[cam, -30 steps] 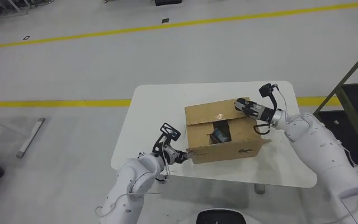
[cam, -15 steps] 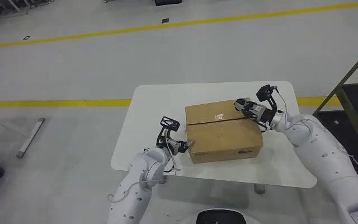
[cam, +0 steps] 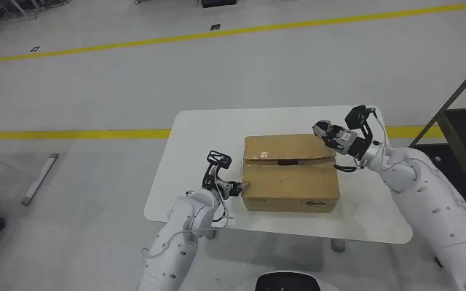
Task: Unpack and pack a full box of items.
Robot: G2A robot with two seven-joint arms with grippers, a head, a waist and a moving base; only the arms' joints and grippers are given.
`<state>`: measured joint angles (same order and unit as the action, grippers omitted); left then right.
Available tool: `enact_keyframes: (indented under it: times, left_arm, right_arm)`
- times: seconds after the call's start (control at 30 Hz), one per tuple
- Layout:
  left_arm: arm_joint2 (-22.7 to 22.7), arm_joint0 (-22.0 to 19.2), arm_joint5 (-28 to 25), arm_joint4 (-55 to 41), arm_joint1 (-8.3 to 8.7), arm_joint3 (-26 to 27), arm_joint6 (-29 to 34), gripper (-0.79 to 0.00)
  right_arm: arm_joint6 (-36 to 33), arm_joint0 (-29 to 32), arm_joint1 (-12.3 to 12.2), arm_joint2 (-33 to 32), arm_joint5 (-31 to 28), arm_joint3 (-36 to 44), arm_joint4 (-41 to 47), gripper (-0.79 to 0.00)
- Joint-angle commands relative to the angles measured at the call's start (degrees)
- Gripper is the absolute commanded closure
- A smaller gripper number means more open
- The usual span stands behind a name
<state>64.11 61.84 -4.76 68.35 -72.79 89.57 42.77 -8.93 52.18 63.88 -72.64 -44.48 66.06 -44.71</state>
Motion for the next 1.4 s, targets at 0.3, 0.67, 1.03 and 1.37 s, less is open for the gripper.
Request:
enact_keyframes:
  times: [0.3, 0.67, 1.03, 1.37]
  left_arm:
    - [-0.44, -1.39, -0.37, 0.08, -0.28, -0.87, -0.04, -0.785]
    - [3.36, 2.16, -0.99, 5.34, 0.84, 3.86, 0.34, -0.785]
    - [3.63, 6.83, -2.34, 16.57, 1.75, 0.98, -3.16, -0.785]
    - [3.63, 6.83, -2.34, 16.57, 1.75, 0.98, -3.16, -0.785]
  right_arm:
    - [4.34, 3.06, 2.19, 9.08, 13.84, 1.14, -11.08, 0.0]
    - [7.62, 1.44, 3.71, 12.46, 14.29, -3.02, -11.74, 0.0]
    - [8.55, 0.95, 3.84, 11.39, 11.49, -4.69, -10.49, 0.0]
    - [7.18, 1.27, 3.77, 9.96, 8.56, -5.34, -7.2, 0.0]
